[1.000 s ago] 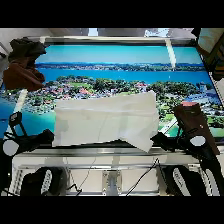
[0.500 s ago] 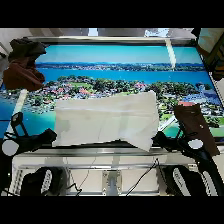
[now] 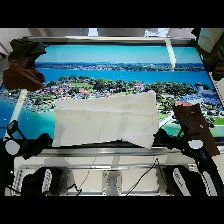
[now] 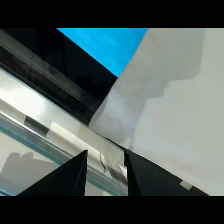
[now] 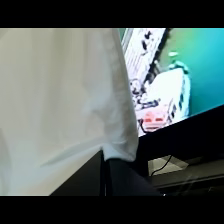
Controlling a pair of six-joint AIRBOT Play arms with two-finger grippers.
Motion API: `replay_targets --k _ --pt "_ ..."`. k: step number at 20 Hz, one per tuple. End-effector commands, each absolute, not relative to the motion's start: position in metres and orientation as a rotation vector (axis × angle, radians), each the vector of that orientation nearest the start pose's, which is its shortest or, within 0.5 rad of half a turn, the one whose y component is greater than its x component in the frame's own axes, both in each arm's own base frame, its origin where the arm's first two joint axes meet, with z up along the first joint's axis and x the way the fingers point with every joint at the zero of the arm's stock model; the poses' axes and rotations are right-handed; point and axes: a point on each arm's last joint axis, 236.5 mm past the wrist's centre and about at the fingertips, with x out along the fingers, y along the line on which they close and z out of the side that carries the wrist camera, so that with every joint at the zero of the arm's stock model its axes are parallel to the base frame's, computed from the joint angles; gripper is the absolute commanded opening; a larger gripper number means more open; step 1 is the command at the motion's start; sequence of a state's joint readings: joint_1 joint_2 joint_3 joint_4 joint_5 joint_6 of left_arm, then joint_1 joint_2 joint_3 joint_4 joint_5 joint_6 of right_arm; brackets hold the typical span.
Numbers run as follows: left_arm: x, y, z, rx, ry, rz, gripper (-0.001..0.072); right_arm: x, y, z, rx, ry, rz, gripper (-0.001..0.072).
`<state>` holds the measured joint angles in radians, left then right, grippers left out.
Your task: Fold the shirts.
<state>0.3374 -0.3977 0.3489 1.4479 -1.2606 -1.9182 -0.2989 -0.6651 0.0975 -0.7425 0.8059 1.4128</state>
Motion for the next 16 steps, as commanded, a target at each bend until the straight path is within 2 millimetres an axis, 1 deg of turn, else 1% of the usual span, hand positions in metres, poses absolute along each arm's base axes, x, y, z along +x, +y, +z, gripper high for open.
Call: replay_targets --k 1,3,4,6,7,8,9,10,14,15,16 --pt "0.151 0.027 -0.066 -0.713 1.298 0.472 0.0253 0.219 0.061 -0.106 0.905 1.113 -0.036 0.0028" --pt "0.153 0.025 -0.075 -0.758 1.338 0.468 0.0258 0.220 0.062 -0.106 0.912 1.108 -0.036 0.0028" --pt "0.154 0.021 -0.080 -0.784 1.367 0.447 0.0260 0.221 0.062 -0.105 0.920 1.105 -0.035 0.0028" --pt "0.159 0.009 -0.089 -0.827 1.424 0.379 0.0302 0.223 0.064 -0.103 0.915 1.095 -0.017 0.0028" --pt "0.160 0.006 -0.095 -0.847 1.449 0.368 0.0303 0.224 0.065 -0.101 0.921 1.088 -0.010 0.0028" --pt "0.160 0.006 -0.100 -0.857 1.469 0.376 0.0410 0.226 0.067 -0.099 0.923 1.079 0.003 0.0028" --pt "0.160 0.007 -0.105 -0.860 1.484 0.383 0.0598 0.229 0.069 -0.096 0.931 1.068 0.015 0.0028" --pt "0.162 0.008 -0.108 -0.864 1.489 0.389 0.0619 0.230 0.070 -0.094 0.935 1.059 0.026 0.0028" --pt "0.174 0.017 -0.111 -0.861 1.432 0.406 0.0607 0.233 0.073 -0.090 0.950 1.044 0.042 0.0028" --pt "0.178 0.018 -0.111 -0.866 1.415 0.407 0.0573 0.233 0.074 -0.090 0.953 1.044 0.043 0.0028" --pt "0.183 0.017 -0.110 -0.881 1.392 0.404 0.0567 0.233 0.074 -0.090 0.953 1.044 0.044 0.0028"
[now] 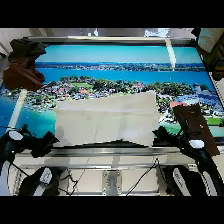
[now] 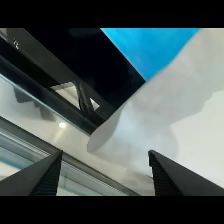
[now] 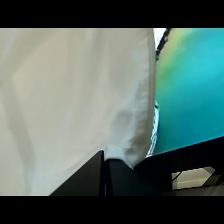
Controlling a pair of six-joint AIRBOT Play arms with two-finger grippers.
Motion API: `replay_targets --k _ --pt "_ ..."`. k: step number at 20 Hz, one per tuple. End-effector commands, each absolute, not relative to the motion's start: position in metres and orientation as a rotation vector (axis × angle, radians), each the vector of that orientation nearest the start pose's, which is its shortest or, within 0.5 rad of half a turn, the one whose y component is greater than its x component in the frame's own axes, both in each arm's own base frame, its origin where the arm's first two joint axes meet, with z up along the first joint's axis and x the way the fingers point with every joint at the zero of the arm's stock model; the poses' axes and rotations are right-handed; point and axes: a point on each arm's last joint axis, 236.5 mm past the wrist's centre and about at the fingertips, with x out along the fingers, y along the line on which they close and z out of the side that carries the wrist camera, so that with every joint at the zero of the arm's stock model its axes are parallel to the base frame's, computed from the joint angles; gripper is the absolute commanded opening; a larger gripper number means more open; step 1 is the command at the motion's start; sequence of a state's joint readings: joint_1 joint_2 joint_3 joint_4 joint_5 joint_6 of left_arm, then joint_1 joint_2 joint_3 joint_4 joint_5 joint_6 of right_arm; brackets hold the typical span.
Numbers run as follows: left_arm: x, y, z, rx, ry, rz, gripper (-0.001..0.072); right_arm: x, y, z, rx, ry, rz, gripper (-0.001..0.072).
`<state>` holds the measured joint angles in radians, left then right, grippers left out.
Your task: Fold the shirts.
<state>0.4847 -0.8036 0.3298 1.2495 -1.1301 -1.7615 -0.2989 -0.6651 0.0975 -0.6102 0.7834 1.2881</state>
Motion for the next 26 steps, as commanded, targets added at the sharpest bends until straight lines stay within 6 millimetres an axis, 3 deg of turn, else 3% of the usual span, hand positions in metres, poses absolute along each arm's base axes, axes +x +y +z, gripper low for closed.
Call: replay_targets --k 1,3,5,13,14,16,17,21,26 --pt "0.189 0.017 -0.109 -0.894 1.369 0.403 0.0567 0.233 0.074 -0.090 0.954 1.045 0.044 0.0028" --pt "0.197 0.019 -0.108 -0.912 1.332 0.404 0.0544 0.233 0.074 -0.090 0.954 1.046 0.045 0.0028" --pt "0.199 0.017 -0.111 -0.932 1.337 0.406 0.0458 0.233 0.074 -0.090 0.954 1.046 0.045 0.0028" --pt "0.192 0.014 -0.126 -0.957 1.408 0.422 0.0454 0.233 0.074 -0.090 0.954 1.046 0.045 0.0028" --pt "0.191 0.013 -0.126 -0.959 1.411 0.421 0.0416 0.233 0.074 -0.090 0.954 1.045 0.045 0.0028" --pt "0.190 0.012 -0.126 -0.963 1.418 0.418 0.0082 0.233 0.074 -0.090 0.954 1.046 0.045 0.0028" --pt "0.191 0.010 -0.125 -0.971 1.418 0.415 0.0015 0.233 0.074 -0.090 0.954 1.046 0.045 0.0028" --pt "0.207 -0.004 -0.116 -1.068 1.370 0.366 0.0014 0.233 0.074 -0.090 0.954 1.046 0.045 0.0028" --pt "0.270 -0.021 -0.054 -1.145 1.198 0.129 0.0013 0.228 0.081 -0.089 0.958 1.072 0.073 0.0028"
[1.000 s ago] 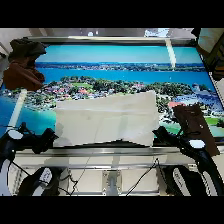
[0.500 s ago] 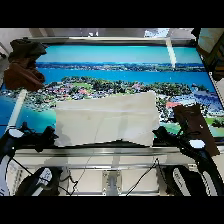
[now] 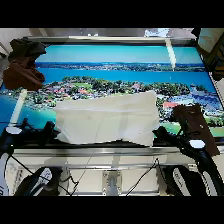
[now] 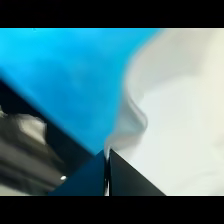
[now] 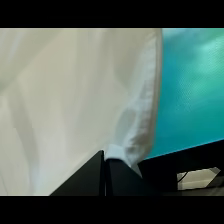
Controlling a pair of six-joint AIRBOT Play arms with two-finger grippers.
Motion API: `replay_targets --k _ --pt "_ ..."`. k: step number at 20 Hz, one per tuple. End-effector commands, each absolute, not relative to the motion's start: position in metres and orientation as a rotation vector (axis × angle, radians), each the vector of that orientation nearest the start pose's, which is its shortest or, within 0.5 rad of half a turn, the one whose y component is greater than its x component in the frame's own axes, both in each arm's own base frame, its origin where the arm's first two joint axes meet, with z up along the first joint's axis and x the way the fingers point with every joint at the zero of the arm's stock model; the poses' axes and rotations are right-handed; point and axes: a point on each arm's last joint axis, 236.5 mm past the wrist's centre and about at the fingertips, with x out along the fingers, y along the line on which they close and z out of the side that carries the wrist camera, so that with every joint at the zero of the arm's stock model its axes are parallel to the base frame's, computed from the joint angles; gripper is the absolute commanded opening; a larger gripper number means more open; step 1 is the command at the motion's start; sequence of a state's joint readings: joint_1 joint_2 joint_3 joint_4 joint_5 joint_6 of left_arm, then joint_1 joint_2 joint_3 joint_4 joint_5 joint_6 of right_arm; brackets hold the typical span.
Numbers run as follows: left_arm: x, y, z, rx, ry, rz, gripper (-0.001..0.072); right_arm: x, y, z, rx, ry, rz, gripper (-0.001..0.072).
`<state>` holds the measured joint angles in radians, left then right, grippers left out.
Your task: Fold the shirts.
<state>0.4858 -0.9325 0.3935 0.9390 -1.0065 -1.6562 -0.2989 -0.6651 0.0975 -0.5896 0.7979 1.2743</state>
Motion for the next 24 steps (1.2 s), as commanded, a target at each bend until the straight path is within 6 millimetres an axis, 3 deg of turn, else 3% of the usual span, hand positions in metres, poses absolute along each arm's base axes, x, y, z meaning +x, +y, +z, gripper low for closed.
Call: replay_targets --k 1,3,6,8,11,14,18,21,24 --pt "0.276 -0.019 -0.042 -1.124 1.183 0.101 0.0014 0.228 0.082 -0.087 0.947 1.067 0.087 0.0027" --pt "0.289 -0.014 -0.020 -1.077 1.143 0.064 0.0014 0.233 0.080 -0.076 0.927 1.028 0.101 0.0027" --pt "0.296 -0.013 0.005 -1.022 1.105 0.014 0.0014 0.253 0.079 -0.035 0.877 0.928 0.161 0.0027" --pt "0.294 -0.016 0.009 -1.006 1.114 -0.007 0.0014 0.267 0.075 -0.005 0.858 0.860 0.177 0.0026" --pt "0.294 -0.021 0.012 -1.016 1.112 -0.033 0.0014 0.280 0.069 0.022 0.819 0.802 0.187 0.0026" --pt "0.318 -0.020 0.030 -1.075 0.990 -0.061 0.0013 0.291 0.062 0.038 0.812 0.743 0.177 0.0025" --pt "0.351 -0.002 0.052 -1.133 0.797 -0.030 0.0013 0.315 0.046 0.071 0.783 0.602 0.158 0.0024" --pt "0.364 0.011 0.061 -1.126 0.711 -0.008 0.0013 0.341 0.037 0.101 0.717 0.540 0.183 0.0024" --pt "0.373 0.012 0.069 -1.117 0.660 -0.017 0.0013 0.375 0.031 0.112 0.685 0.533 0.213 0.0024"
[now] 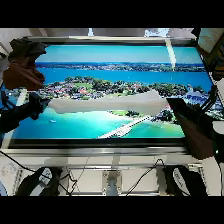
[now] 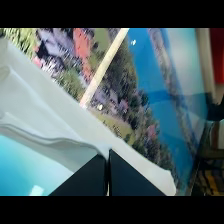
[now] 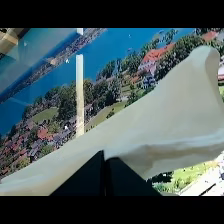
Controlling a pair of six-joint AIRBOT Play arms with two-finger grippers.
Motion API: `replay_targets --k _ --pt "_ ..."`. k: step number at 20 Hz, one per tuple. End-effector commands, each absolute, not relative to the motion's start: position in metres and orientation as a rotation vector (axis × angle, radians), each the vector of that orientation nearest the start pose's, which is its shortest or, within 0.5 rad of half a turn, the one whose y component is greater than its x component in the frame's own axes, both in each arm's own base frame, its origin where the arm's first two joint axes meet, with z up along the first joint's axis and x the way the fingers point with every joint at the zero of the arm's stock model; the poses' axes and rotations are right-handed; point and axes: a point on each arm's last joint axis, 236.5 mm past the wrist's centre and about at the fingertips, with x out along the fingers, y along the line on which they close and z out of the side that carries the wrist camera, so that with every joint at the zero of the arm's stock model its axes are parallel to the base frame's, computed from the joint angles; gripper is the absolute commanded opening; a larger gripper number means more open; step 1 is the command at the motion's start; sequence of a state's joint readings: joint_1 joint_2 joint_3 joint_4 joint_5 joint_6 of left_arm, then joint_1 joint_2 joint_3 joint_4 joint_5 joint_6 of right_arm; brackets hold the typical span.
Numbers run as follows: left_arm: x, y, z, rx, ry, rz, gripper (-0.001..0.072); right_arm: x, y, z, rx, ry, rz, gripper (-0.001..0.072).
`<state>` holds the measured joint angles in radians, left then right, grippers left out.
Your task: Fold the shirts.
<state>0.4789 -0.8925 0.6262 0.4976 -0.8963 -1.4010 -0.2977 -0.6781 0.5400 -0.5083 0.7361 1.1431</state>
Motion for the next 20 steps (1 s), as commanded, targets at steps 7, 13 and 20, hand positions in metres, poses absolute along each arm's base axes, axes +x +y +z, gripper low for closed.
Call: replay_targets --k 7,13,20 --pt "0.391 -0.034 0.034 -1.041 0.751 -0.056 0.0013 0.451 0.069 0.066 0.628 0.641 0.292 0.0024" --pt "0.410 -0.005 -0.011 -1.044 0.745 0.101 0.0013 0.498 0.045 0.000 0.564 0.682 0.137 0.0024" --pt "0.399 -0.009 -0.056 -1.002 0.881 0.121 0.0013 0.497 0.033 -0.072 0.531 0.798 0.065 0.0024"
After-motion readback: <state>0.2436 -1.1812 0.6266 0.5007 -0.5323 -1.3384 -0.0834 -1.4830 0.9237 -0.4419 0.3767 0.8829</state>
